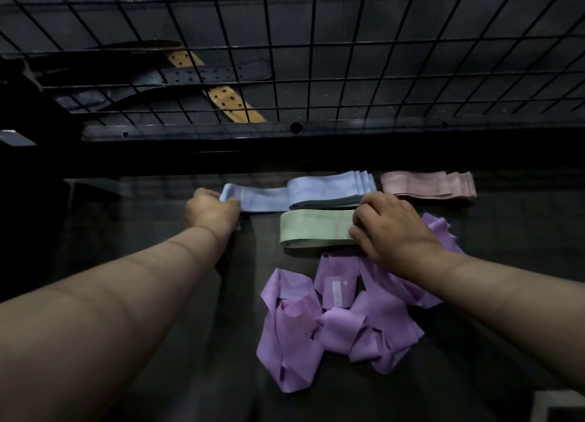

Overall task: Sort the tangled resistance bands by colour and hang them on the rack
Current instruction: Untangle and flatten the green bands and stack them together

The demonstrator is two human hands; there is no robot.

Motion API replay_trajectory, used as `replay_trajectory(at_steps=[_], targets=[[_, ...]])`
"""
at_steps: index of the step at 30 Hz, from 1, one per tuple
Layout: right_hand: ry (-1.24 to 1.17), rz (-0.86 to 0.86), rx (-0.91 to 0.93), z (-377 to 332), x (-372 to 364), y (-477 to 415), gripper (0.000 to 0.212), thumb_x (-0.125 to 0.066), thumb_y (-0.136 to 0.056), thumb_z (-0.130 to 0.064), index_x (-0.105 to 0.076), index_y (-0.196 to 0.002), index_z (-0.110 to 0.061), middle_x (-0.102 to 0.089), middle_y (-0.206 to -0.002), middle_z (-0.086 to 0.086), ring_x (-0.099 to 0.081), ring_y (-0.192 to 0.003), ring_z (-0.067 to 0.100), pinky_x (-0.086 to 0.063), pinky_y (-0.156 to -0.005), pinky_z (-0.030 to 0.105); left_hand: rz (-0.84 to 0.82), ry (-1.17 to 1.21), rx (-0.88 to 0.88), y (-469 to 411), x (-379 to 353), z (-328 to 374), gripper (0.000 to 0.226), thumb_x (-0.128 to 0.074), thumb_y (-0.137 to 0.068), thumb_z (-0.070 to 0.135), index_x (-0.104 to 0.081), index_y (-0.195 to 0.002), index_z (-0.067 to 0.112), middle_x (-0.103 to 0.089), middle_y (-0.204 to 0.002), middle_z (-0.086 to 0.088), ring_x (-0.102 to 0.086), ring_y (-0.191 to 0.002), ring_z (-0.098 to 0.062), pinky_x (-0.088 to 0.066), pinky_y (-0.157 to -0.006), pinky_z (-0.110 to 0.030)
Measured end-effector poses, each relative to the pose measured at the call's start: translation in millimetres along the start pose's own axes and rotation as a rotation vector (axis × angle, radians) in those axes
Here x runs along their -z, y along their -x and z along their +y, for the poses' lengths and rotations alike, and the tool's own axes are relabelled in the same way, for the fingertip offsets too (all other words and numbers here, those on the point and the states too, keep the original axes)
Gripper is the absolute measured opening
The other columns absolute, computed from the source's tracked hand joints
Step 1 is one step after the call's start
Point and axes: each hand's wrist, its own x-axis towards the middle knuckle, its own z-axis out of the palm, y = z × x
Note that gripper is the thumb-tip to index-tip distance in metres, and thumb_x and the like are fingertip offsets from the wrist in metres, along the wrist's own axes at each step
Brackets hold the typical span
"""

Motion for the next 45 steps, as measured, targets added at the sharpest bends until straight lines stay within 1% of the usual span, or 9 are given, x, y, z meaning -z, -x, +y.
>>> replay_trajectory(at_steps=[6, 11, 21, 27, 30, 33, 36, 40, 45], targets=[[-0.07, -0.043, -0.068, -1.1, -1.9, 2.3, 0.02, -0.061, -0.091, -0.039, -0.061, -0.094, -0.019, -0.054, -0.108, 0.004, -0.052, -0.096, 0.028, -0.044, -0.082, 0.04, 0.006, 0.141, -0.348, 37.1, -4.9, 38.3, 0.024, -0.068, -0.085, 0.014, -0.057, -0.106, 0.013, -0.059, -0.094, 0.002, -0.055, -0.084, -0.016, -0.035, -0.068, -0.016], [-0.144, -0.083, -0.127, -2.0, 1.4, -3.8, 0.022, -0.064, -0.09, -0.038, -0.064, -0.096, -0.017, -0.054, -0.109, 0.004, -0.052, -0.102, 0.028, -0.045, -0.088, 0.042, -0.192, 0.099, -0.548, 71.2, -39.5, 73.7, 0.017, -0.071, -0.089, 0.02, -0.057, -0.097, 0.025, -0.063, -0.091, 0.004, -0.06, -0.081, -0.014, -0.048, -0.071, -0.025], [-0.301, -0.106, -0.216, -2.5, 1.6, -2.8, 0.026, -0.071, -0.087, -0.033, -0.065, -0.104, -0.014, -0.049, -0.11, 0.005, -0.049, -0.105, 0.027, -0.045, -0.093, 0.041, -0.38, -0.171, -0.624, 78.9, -92.1, 91.1, 0.02, -0.069, -0.091, 0.031, -0.072, -0.108, 0.023, -0.069, -0.11, -0.004, -0.065, -0.104, -0.023, -0.052, -0.093, -0.035], [-0.441, -0.159, -0.358, -0.3, 8.1, -10.8, 0.031, -0.066, -0.089, -0.027, -0.056, -0.115, -0.013, -0.052, -0.111, 0.004, -0.051, -0.11, 0.027, -0.044, -0.095, 0.041, -0.543, -0.387, -0.716, 86.5, -97.1, 87.9, 0.028, -0.058, -0.089, 0.023, -0.074, -0.111, 0.02, -0.05, -0.126, -0.012, -0.05, -0.122, -0.028, -0.042, -0.106, -0.033], [-0.565, -0.104, -0.558, 4.1, 12.2, -26.0, 0.025, -0.061, -0.093, -0.027, -0.055, -0.114, -0.015, -0.062, -0.103, 0.002, -0.059, -0.104, 0.026, -0.046, -0.087, 0.033, -0.526, -0.415, -0.748, 87.5, -97.6, 82.7, 0.029, -0.059, -0.087, 0.019, -0.073, -0.112, 0.019, -0.047, -0.12, -0.009, -0.05, -0.117, -0.029, -0.044, -0.104, -0.034], [-0.515, -0.117, -0.698, 11.1, 12.4, -47.2, 0.033, -0.055, -0.096, -0.034, -0.056, -0.121, -0.013, -0.061, -0.12, 0.014, -0.056, -0.115, 0.032, -0.046, -0.094, 0.037, -0.513, -0.419, -0.77, 91.6, -96.9, 78.1, 0.033, -0.056, -0.091, 0.022, -0.069, -0.121, 0.022, -0.045, -0.118, -0.006, -0.049, -0.113, -0.028, -0.045, -0.102, -0.035], [-0.34, -0.226, -0.714, 13.7, 10.4, -63.0, 0.048, -0.056, -0.094, -0.047, -0.057, -0.122, -0.008, -0.057, -0.127, 0.019, -0.049, -0.124, 0.036, -0.043, -0.102, 0.04, -0.513, -0.392, -0.811, 94.7, -96.6, 71.0, 0.039, -0.052, -0.094, 0.02, -0.064, -0.13, 0.028, -0.043, -0.115, -0.004, -0.043, -0.114, -0.025, -0.04, -0.1, -0.033], [-0.287, -0.292, -0.747, 12.7, 10.8, -72.8, 0.063, -0.064, -0.089, -0.051, -0.05, -0.127, -0.003, -0.057, -0.13, 0.021, -0.051, -0.126, 0.038, -0.045, -0.098, 0.04, -0.445, -0.309, -0.853, 91.5, -99.6, 59.3, 0.033, -0.055, -0.093, 0.013, -0.067, -0.124, 0.013, -0.051, -0.118, -0.011, -0.045, -0.116, -0.032, -0.038, -0.104, -0.036], [-0.287, -0.261, -0.729, 11.8, 13.9, -76.0, 0.047, -0.069, -0.087, -0.034, -0.055, -0.12, -0.004, -0.063, -0.124, 0.018, -0.059, -0.118, 0.035, -0.048, -0.09, 0.034, -0.377, -0.27, -0.893, 93.9, -100.9, 51.8, 0.024, -0.056, -0.094, 0.01, -0.067, -0.115, 0.008, -0.056, -0.118, -0.014, -0.047, -0.115, -0.033, -0.037, -0.102, -0.035]])
